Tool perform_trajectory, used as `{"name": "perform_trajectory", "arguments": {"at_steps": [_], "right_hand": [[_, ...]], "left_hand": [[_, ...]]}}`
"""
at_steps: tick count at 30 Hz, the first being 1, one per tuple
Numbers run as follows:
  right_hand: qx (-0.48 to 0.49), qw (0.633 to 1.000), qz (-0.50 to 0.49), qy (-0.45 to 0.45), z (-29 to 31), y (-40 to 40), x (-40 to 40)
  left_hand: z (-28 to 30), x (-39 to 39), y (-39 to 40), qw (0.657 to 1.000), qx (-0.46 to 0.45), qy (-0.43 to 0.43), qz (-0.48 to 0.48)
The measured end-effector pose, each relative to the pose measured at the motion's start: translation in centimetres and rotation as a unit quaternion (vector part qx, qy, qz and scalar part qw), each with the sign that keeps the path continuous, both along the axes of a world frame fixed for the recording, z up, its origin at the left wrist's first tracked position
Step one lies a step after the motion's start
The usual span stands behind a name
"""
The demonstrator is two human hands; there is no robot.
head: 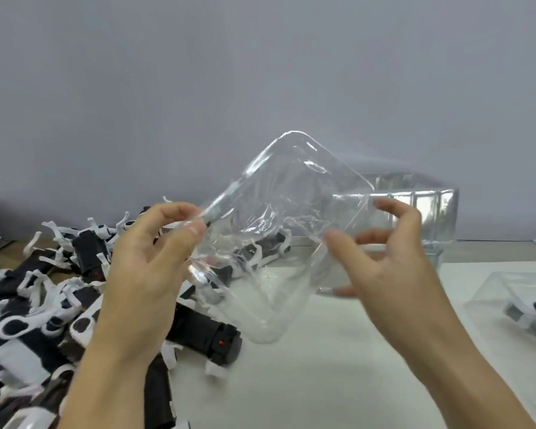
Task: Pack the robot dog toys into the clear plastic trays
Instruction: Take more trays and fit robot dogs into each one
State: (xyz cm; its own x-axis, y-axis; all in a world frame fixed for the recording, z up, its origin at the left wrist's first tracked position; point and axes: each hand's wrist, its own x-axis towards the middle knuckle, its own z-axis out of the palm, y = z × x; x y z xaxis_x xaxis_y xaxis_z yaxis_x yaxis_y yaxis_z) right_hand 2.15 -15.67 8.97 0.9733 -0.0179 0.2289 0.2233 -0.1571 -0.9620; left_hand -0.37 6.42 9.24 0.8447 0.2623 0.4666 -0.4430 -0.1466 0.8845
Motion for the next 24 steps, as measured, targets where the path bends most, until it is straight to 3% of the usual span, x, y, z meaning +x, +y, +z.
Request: {"name": "perform_trajectory", "arguments": {"at_steps": [4,7,10,12,15,21,24], "right_hand": [[-0.04,0.999,0.001,-0.026,0.7,-2.4,0.3],[-0.154,0.987,0.042,0.009,1.7,-4.2,0.0],[-0.292,0.948,0.086,0.096,1.7,-5.9,-0.4],[-0.384,0.902,0.097,0.171,1.0,-6.9,-0.3],[-0.404,0.867,0.089,0.277,-0.4,-7.8,0.3],[-0.409,0.852,0.04,0.323,-1.6,-8.5,1.5],[-0.465,0.823,0.048,0.322,-1.1,-8.5,1.1]], "left_hand": [[-1.0,0.6,0.0,0.999,-0.042,0.007,-0.013],[-1.5,1.1,-0.6,0.998,-0.037,0.039,-0.032],[-2.2,1.8,-1.5,0.994,-0.037,0.089,-0.047],[-2.7,2.4,-2.6,0.99,0.003,0.136,-0.045],[-3.8,3.3,-4.4,0.98,0.077,0.185,-0.012],[-4.0,4.8,-6.0,0.947,0.225,0.186,0.132],[-3.6,6.1,-6.4,0.911,0.299,0.246,0.142]]}}
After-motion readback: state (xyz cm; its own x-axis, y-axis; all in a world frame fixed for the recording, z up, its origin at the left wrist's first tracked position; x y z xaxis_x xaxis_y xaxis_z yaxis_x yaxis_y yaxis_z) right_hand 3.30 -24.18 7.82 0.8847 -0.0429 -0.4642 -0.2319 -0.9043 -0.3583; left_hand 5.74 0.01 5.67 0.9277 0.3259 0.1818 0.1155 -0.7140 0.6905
